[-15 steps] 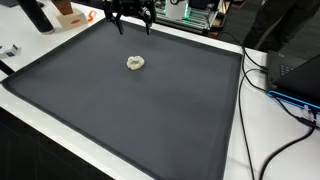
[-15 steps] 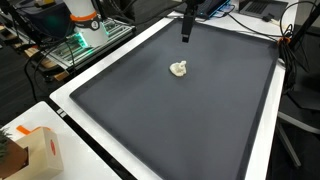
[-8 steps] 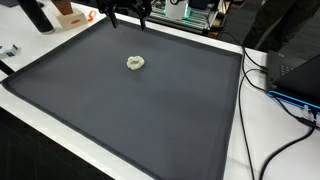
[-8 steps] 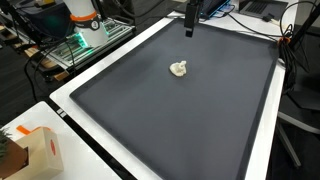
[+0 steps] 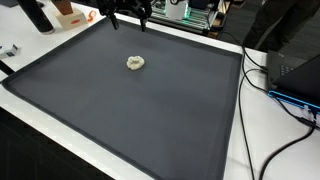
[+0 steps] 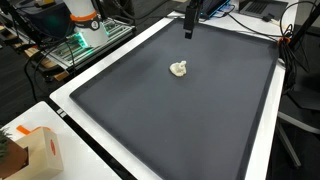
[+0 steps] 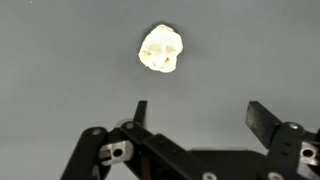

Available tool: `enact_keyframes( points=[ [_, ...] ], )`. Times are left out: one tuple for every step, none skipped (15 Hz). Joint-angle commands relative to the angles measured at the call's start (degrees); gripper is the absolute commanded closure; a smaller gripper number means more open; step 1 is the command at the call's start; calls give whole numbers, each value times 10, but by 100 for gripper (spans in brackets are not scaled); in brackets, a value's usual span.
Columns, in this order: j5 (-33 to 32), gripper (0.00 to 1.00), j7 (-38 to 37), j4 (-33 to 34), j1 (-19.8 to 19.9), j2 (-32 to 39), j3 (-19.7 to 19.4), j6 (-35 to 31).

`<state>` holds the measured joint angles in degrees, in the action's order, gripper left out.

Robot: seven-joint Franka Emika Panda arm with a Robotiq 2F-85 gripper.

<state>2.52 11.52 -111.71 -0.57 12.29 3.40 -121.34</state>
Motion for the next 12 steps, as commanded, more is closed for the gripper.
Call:
enact_keyframes(
  points=[
    [2,0,2,-18,0,36,-2,-13],
    [1,0,0,-26,1,43,-2,-21],
    [-2,0,-3,-31,0,51,-3,-29],
    [-2,0,2,-35,1,58,-2,-37],
    [5,0,11,-37,4,67,0,-37],
    [4,0,10,-42,4,73,1,-47],
    [4,0,11,-45,4,80,1,-56],
    [1,0,11,-47,4,86,1,-64],
    [-11,0,4,-50,1,91,-3,-77],
    [-13,0,5,-53,1,95,-3,-86],
    [-18,0,3,-57,0,98,-4,-101],
    [-24,0,0,-60,-1,102,-6,-114]
  ],
)
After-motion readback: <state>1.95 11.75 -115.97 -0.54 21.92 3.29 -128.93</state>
